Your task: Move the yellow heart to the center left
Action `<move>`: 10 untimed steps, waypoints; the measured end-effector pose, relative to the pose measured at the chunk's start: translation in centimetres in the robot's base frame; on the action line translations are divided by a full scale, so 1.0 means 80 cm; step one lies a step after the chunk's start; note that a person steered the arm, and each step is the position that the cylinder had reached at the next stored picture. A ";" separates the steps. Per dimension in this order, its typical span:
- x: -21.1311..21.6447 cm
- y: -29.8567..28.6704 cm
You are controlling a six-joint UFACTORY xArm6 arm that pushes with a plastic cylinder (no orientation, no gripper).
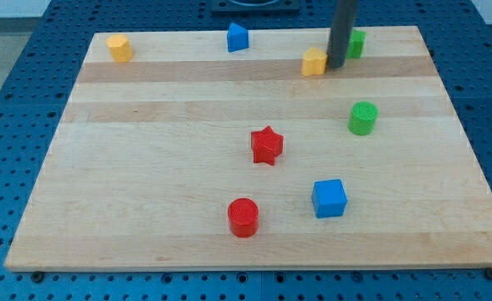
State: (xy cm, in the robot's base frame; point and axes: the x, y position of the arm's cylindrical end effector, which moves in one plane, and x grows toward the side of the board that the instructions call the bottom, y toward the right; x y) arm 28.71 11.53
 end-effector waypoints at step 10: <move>-0.002 -0.164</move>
State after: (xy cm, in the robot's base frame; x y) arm 28.58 -1.61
